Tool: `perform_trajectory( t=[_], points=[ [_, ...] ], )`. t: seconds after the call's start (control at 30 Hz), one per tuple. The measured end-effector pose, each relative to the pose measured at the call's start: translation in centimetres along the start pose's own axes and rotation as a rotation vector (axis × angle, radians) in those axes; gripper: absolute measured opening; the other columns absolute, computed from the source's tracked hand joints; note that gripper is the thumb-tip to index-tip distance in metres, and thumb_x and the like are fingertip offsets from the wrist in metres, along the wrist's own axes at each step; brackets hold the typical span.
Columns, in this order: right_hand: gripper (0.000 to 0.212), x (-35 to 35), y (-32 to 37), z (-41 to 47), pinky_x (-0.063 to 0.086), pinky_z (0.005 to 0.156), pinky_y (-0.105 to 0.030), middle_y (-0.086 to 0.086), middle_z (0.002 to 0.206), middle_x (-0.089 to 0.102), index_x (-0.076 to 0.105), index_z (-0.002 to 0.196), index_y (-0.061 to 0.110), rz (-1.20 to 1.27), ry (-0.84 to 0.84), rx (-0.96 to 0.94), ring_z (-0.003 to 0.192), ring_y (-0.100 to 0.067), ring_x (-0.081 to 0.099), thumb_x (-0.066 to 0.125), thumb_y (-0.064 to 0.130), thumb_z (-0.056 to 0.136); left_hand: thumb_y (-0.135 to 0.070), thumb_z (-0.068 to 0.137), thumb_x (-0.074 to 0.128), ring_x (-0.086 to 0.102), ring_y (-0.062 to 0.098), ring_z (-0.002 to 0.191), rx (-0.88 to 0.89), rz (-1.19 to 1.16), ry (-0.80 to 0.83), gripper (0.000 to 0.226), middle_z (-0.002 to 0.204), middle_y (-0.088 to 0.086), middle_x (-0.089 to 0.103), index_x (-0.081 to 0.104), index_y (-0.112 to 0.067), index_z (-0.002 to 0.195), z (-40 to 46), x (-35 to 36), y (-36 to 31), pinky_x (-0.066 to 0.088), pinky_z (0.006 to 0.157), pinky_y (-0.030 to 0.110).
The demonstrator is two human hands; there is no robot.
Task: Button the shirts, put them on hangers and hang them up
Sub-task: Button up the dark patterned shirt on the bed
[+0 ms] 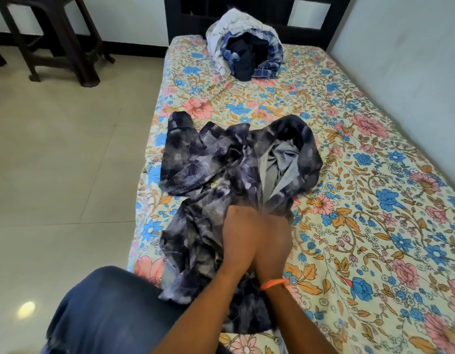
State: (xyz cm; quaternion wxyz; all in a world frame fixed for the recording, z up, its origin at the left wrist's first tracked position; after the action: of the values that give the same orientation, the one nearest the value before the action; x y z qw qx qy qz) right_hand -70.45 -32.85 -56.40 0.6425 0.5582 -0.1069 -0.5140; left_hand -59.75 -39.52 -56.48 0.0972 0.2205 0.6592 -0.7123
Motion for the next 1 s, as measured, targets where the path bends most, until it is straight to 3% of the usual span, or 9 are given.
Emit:
perform_trajectory(
  t=[0.17,0.33,0.47,0.53,0.63,0.8,0.9,1.0],
  points=[
    [0.023,-0.9,1.8,-1.1,0.034,0.075,-0.011,0.002,0.09,0.051,0.057,0.093,0.007,0.018,0.05,-0.154,0.082,-0.006,0.043,0.05,0.028,0.097,-0.013,0.097,0.053,0.056,0.003,0.081,0.028,-0.05,0.071,0.012,0.099,-0.007,0.05,0.063,-0.018,0.093,-0.9,-0.1,0.1,0.04,0.069,0.006],
    [0.023,-0.4,0.3,-0.8,0.037,0.071,-0.022,0.001,0.091,0.056,0.059,0.098,0.007,0.02,0.058,0.004,0.082,-0.014,0.051,0.052,0.028,0.094,-0.013,0.096,0.055,0.055,-0.001,0.083,0.022,-0.1,0.089,0.013,0.097,-0.007,0.052,0.062,-0.021,0.09,-0.9,-0.6,0.3,0.039,0.07,0.004],
    [0.018,-0.3,-0.5,-0.5,0.036,0.068,-0.011,0.0,0.09,0.059,0.06,0.098,0.006,0.033,0.087,0.055,0.082,-0.016,0.054,0.056,0.023,0.095,-0.011,0.096,0.056,0.054,-0.003,0.084,0.005,-0.149,0.104,0.017,0.096,-0.006,0.053,0.061,-0.024,0.086,-0.9,-0.7,0.6,0.039,0.072,0.006],
    [0.008,-0.3,-0.9,-0.5,0.04,0.069,-0.017,0.0,0.089,0.06,0.06,0.098,0.007,0.049,0.086,0.095,0.081,-0.018,0.055,0.059,0.015,0.096,-0.011,0.096,0.057,0.054,-0.003,0.085,-0.005,-0.161,0.112,0.016,0.096,-0.006,0.053,0.062,-0.023,0.086,-1.0,-0.6,0.6,0.039,0.072,0.005],
    [0.019,-0.3,-0.5,-0.7,0.041,0.068,-0.028,-0.001,0.089,0.06,0.06,0.098,0.008,0.025,0.079,0.052,0.08,-0.019,0.055,0.053,0.026,0.094,-0.013,0.096,0.056,0.056,0.001,0.083,-0.014,-0.158,0.099,0.014,0.094,-0.008,0.055,0.062,-0.022,0.087,-1.0,-0.6,0.7,0.04,0.07,0.007],
    [0.036,-0.2,0.1,-0.9,0.033,0.063,-0.02,-0.001,0.087,0.058,0.059,0.097,0.007,-0.005,0.064,-0.001,0.077,-0.016,0.052,0.044,0.04,0.091,-0.014,0.097,0.054,0.059,0.004,0.074,-0.033,-0.188,0.096,0.015,0.079,-0.008,0.065,0.064,-0.02,0.087,-1.1,-0.5,0.6,0.044,0.062,0.014],
    [0.028,-0.5,0.5,-1.1,0.036,0.065,-0.01,0.002,0.083,0.057,0.06,0.09,0.009,0.026,0.067,-0.028,0.073,-0.011,0.051,0.049,0.035,0.09,-0.013,0.096,0.055,0.061,0.004,0.075,-0.056,-0.209,0.081,0.014,0.08,-0.007,0.067,0.066,-0.017,0.088,-0.9,-0.5,1.0,0.046,0.063,0.013],
    [0.011,-0.6,0.2,-1.1,0.039,0.066,-0.007,0.004,0.081,0.059,0.062,0.087,0.01,0.06,0.067,-0.015,0.074,-0.002,0.054,0.059,0.021,0.088,-0.012,0.095,0.056,0.062,0.004,0.075,-0.07,-0.201,0.091,0.014,0.081,-0.007,0.067,0.067,-0.017,0.088,-0.9,-0.2,1.0,0.05,0.068,0.02]
  ],
)
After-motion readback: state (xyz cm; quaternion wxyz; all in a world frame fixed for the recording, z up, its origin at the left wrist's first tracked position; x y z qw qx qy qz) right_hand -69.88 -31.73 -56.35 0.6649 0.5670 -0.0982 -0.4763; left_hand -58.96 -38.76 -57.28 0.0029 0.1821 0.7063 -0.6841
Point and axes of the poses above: each hand's wrist, its own z-axis towards the middle knuckle, its own x-axis out of the palm, y = z × x, the point moved 8 cm from there along z, towards the middle knuckle
